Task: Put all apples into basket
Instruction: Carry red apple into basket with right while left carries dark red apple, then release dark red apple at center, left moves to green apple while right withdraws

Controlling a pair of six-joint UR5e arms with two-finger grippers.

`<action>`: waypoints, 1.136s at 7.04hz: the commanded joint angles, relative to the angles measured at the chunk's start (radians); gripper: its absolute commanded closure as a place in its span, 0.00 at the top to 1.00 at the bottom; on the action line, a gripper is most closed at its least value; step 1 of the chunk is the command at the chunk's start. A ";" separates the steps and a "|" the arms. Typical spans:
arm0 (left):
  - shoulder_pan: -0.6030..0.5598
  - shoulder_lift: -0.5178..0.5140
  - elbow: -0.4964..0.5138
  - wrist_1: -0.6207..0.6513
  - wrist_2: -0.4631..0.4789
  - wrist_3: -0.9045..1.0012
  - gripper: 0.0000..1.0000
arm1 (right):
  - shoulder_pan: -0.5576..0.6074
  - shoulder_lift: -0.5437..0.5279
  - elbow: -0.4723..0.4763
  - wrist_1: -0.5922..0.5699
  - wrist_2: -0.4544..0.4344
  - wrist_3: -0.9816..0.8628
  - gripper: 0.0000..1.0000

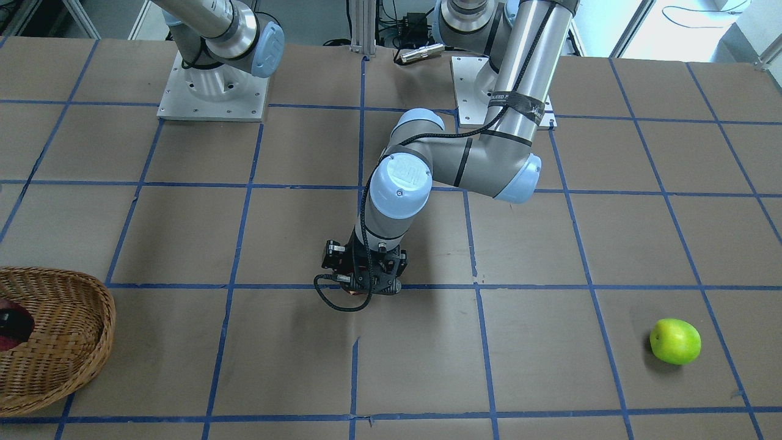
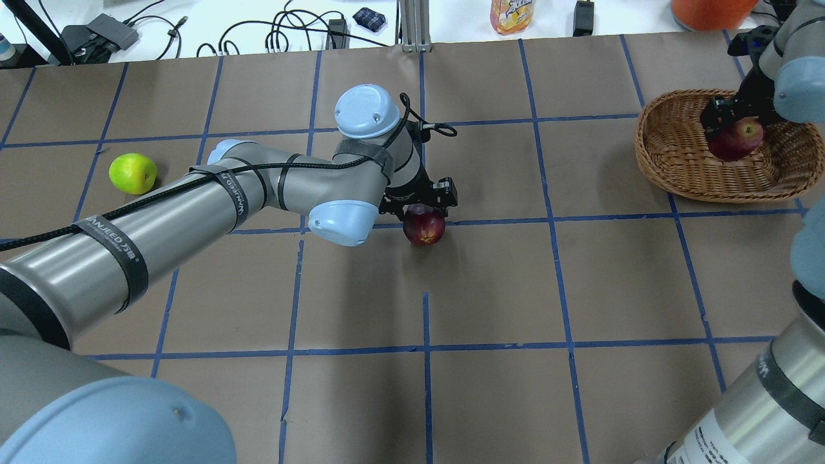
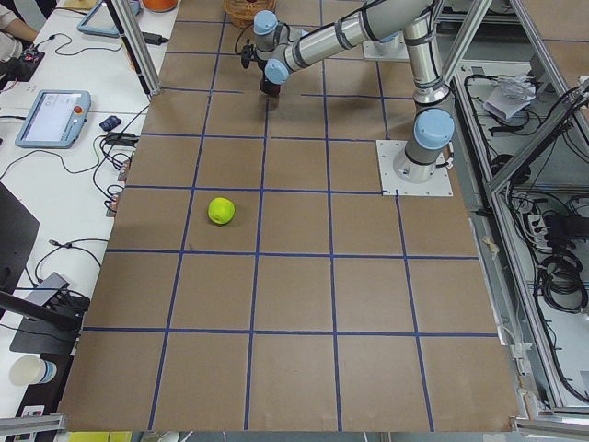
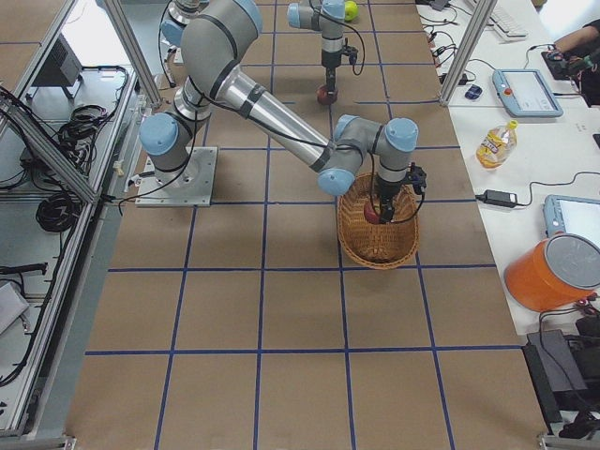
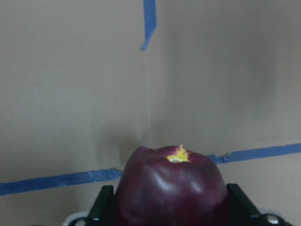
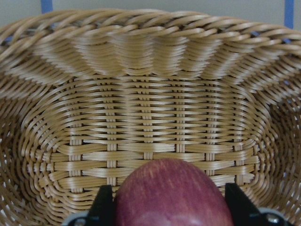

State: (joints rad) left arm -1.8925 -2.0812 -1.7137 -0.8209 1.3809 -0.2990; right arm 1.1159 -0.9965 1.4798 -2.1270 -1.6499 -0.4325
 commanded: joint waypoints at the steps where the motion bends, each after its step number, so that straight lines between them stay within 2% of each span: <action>1: 0.035 0.036 0.005 -0.018 0.003 0.007 1.00 | -0.001 0.025 0.005 0.005 0.002 0.020 0.38; 2: 0.090 0.076 0.006 -0.058 0.000 0.014 1.00 | -0.002 0.025 0.004 0.005 0.002 0.020 0.99; 4: 0.212 0.148 0.005 -0.195 0.001 0.186 1.00 | 0.005 0.007 -0.013 0.040 0.001 0.023 1.00; 5: 0.293 0.183 0.005 -0.252 0.003 0.271 1.00 | 0.016 -0.038 -0.029 0.095 0.007 0.024 1.00; 6: 0.384 0.205 0.006 -0.291 0.022 0.394 1.00 | 0.065 -0.122 -0.054 0.217 0.056 0.094 1.00; 7: 0.474 0.202 0.011 -0.278 0.106 0.546 1.00 | 0.165 -0.201 -0.056 0.317 0.064 0.209 1.00; 8: 0.545 0.172 0.040 -0.276 0.180 0.667 1.00 | 0.293 -0.224 -0.052 0.344 0.064 0.360 1.00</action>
State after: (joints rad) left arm -1.4430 -1.8894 -1.6971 -1.0953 1.4764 0.2115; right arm 1.2746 -1.1672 1.4287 -1.8497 -1.5938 -0.2303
